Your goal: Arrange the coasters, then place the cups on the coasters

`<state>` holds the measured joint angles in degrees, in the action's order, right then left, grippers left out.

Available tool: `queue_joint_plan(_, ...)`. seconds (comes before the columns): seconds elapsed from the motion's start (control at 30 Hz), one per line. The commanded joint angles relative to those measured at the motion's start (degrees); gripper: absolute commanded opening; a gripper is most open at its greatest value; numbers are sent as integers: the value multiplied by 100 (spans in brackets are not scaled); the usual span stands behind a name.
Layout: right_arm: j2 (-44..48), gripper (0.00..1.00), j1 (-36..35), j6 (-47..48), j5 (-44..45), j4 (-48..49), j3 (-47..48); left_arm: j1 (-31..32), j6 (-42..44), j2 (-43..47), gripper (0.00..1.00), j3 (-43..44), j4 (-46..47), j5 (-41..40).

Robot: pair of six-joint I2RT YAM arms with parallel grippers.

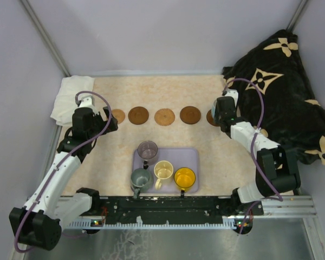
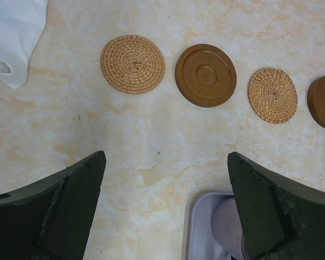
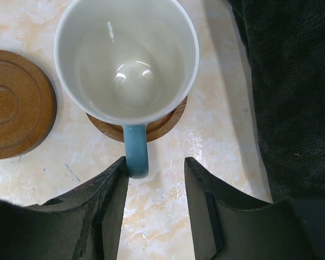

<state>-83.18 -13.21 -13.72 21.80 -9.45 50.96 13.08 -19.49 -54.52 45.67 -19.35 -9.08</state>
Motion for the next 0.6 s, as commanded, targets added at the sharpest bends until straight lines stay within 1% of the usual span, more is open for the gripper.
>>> queue_joint_plan(0.0,144,45,66,-45,172,110,-69,-16,-1,71,99,-25,19,-56)
queue_joint_plan(0.4,191,45,69,-52,55,152,-95,-16,-6,70,99,-42,19,-58)
queue_joint_plan(0.57,252,48,66,-52,-162,192,-102,-16,-8,68,99,-44,28,-52)
